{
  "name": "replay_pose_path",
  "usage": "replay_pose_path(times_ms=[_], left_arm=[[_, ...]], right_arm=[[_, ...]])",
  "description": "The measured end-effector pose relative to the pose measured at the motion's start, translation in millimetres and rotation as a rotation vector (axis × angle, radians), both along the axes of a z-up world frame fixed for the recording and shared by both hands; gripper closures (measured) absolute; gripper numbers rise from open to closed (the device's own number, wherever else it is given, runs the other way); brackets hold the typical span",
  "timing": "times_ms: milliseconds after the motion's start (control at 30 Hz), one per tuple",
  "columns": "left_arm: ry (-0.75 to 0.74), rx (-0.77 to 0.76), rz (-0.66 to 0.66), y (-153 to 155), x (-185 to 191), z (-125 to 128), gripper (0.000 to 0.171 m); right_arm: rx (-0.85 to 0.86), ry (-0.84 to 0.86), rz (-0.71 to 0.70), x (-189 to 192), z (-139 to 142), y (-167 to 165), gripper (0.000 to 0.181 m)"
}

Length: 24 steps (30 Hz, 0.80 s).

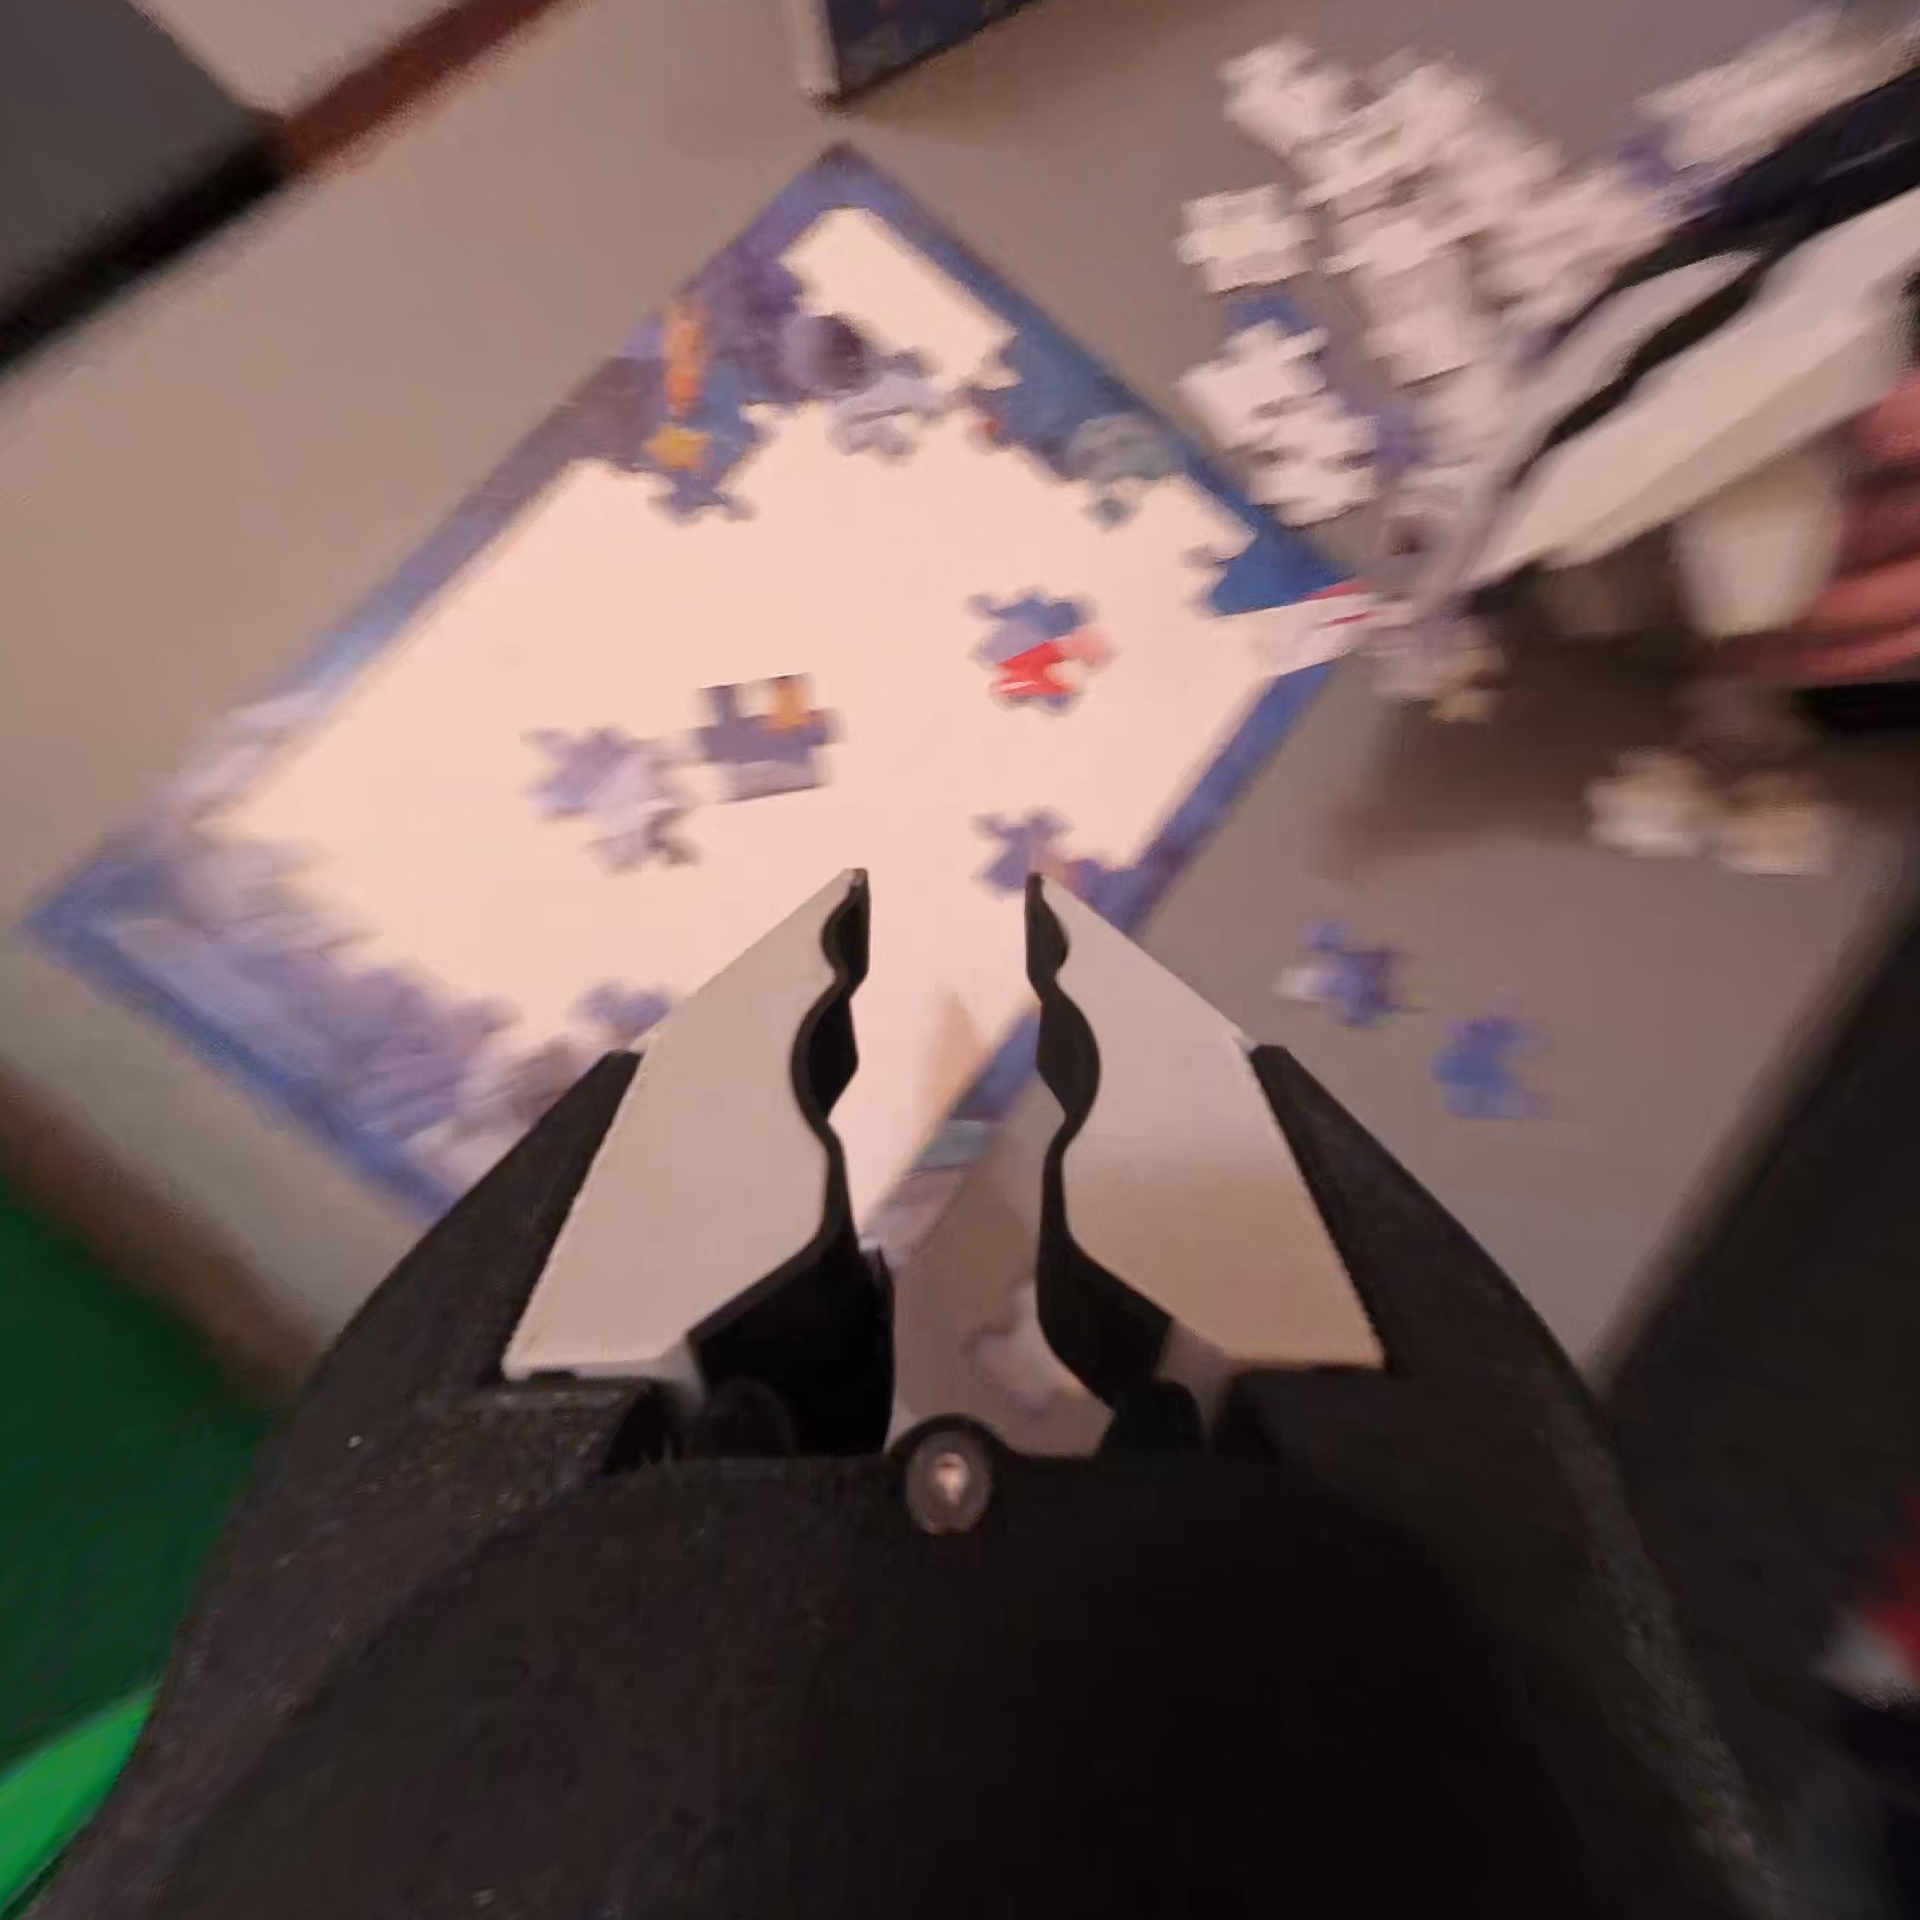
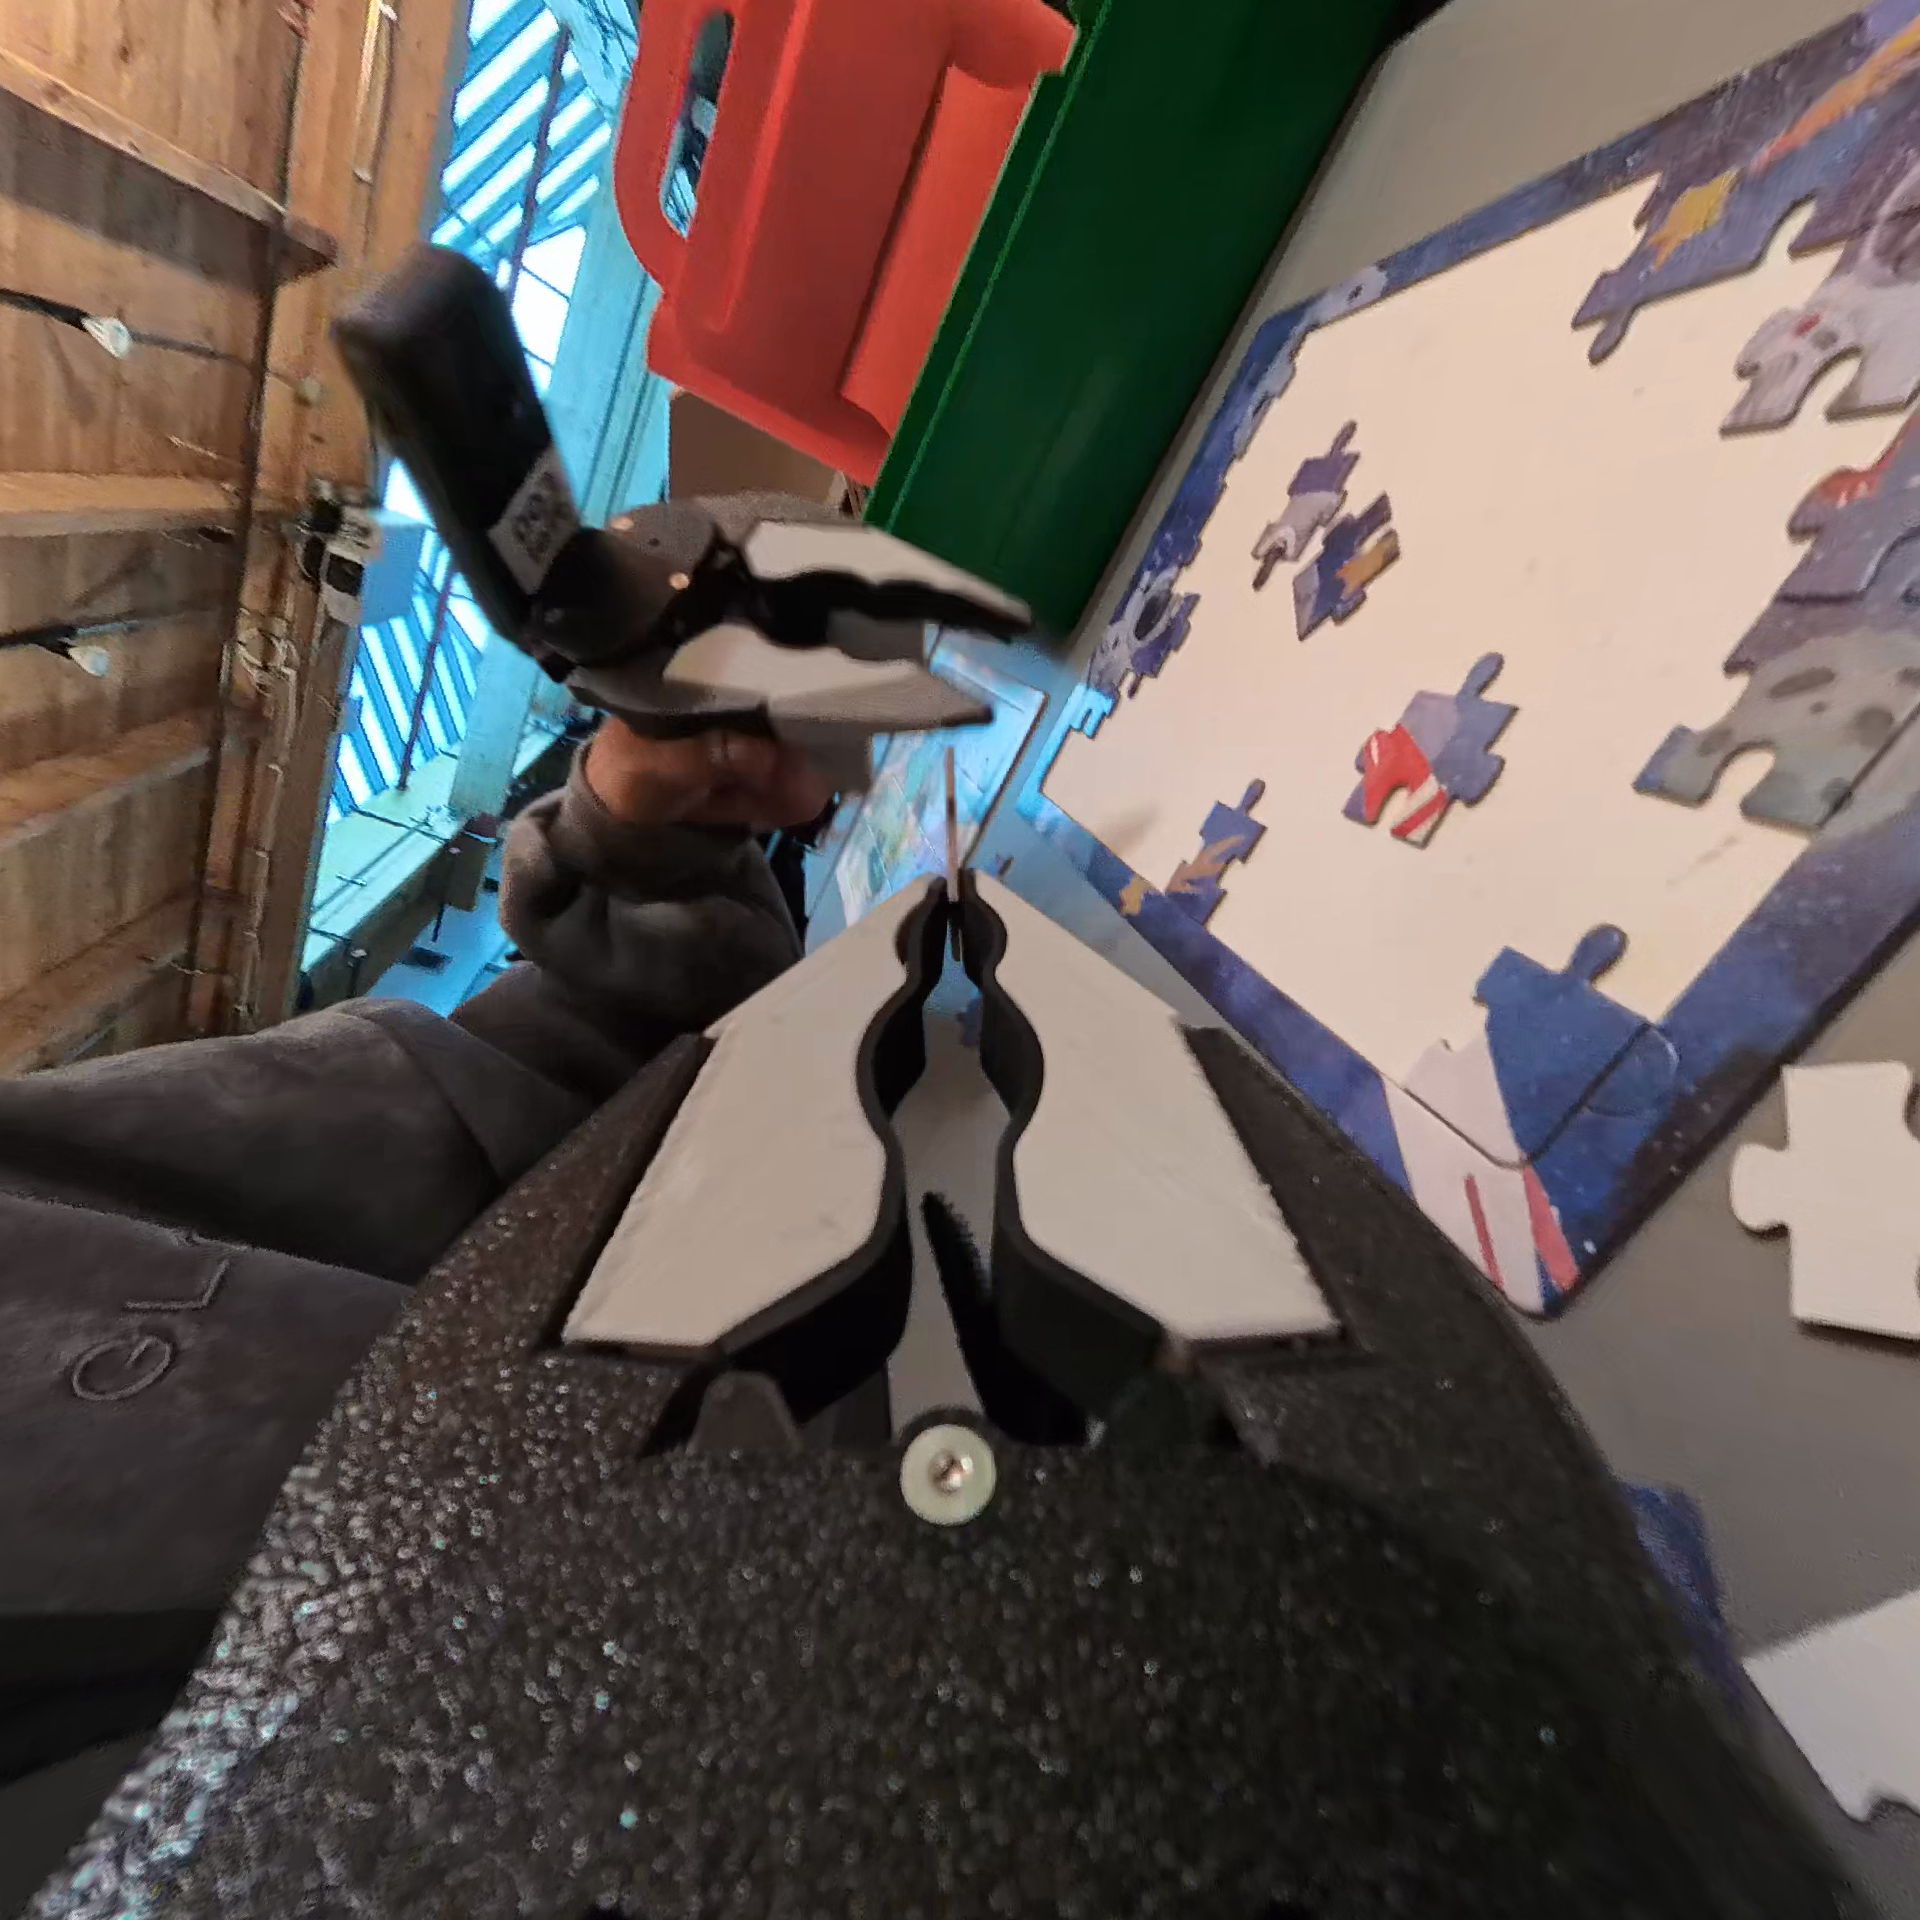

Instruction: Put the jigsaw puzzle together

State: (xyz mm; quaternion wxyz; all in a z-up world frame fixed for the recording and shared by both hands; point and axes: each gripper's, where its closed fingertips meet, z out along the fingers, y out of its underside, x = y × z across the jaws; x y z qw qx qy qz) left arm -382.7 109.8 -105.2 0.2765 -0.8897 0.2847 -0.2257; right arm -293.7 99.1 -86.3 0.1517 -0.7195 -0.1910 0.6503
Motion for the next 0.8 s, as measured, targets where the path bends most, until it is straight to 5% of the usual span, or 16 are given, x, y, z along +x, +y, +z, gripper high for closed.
replay_pose_path(times_ms=[67, 133, 367, 800], left_arm=[[-0.173, -0.058, -0.055, -13, 26, 9, 0.142], [-0.196, 0.007, -0.085, -21, 41, 11, 0.142], [0.082, 0.307, 0.046, -23, 35, 22, 0.144], [0.353, 0.31, -0.067, -26, 21, -2, 0.167]], right_arm=[[-0.013, 0.035, -0.013, -9, 8, 4, 0.18], [-0.052, 0.083, 0.003, -21, 14, 2, 0.18], [-0.086, 0.098, 0.028, -43, 14, -3, 0.18], [-0.008, -0.032, 0.065, -63, -7, -21, 0.18]])
